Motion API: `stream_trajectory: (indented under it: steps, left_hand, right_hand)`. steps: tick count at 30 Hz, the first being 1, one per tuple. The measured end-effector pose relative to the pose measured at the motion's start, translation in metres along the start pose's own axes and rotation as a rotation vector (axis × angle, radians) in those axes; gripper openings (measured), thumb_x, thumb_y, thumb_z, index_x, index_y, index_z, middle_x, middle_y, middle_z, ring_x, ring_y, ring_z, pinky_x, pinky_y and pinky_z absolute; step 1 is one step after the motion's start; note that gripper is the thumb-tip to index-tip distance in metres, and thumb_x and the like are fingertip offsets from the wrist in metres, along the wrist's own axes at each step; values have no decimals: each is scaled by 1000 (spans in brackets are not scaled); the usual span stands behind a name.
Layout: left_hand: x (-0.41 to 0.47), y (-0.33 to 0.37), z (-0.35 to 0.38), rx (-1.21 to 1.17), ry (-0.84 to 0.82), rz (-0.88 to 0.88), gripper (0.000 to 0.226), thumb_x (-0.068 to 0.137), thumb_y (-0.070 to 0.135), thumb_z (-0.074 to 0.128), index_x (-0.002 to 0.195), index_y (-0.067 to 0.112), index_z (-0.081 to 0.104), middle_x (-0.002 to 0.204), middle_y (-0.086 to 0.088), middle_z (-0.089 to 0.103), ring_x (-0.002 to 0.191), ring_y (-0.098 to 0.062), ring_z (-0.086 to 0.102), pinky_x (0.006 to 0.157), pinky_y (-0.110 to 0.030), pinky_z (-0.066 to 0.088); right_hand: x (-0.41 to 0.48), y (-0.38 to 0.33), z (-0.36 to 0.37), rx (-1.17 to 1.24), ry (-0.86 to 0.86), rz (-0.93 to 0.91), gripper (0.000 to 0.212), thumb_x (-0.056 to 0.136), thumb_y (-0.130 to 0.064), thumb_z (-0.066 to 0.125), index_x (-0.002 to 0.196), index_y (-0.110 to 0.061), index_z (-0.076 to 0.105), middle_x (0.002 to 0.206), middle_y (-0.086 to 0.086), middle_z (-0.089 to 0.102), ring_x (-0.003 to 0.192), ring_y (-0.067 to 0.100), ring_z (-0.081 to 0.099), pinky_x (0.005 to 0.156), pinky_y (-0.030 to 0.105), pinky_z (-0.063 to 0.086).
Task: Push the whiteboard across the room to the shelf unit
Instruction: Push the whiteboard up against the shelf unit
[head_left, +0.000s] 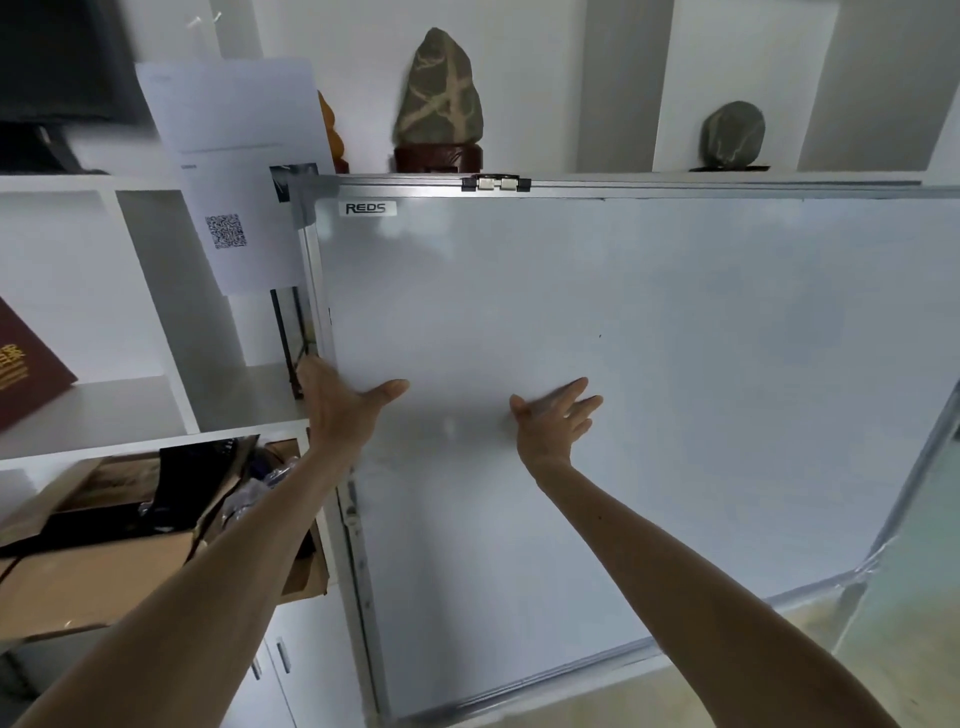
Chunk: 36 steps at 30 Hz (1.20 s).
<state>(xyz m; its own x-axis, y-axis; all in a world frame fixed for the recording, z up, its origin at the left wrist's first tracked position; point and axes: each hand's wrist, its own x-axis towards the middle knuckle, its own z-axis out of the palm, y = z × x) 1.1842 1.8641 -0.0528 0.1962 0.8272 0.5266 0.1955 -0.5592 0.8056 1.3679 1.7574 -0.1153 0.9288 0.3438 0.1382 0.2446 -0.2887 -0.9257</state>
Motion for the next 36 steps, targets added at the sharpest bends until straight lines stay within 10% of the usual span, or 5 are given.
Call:
stream_trajectory:
  steps: [20,26,36]
  left_hand:
    - [34,-29,7,-83,-60,18,118,47,58,84,131,-3,29,129,-20,42,118,-35,45,99,-54,43]
    - [14,-20,6,-59,-30,1,98,55,43,87,123,-3,34,122,-20,43,113,-35,45,98,-51,42]
    - [-8,-3,18,280,179,-146,95,64,43,82,129,-6,32,132,-22,32,120,-38,35,101,-47,34]
  right_hand:
    - [12,-4,23,60,44,-10,100,90,-46,56,153,-10,-12,160,20,-20,149,42,-5,120,45,7]
    - [5,-1,5,98,8,-23,100,89,-43,61,154,-15,-10,161,11,-20,149,38,-6,120,52,16]
    - [5,5,-29,-9,-16,-141,55,87,-27,67,130,-6,38,139,13,32,127,36,43,98,42,43]
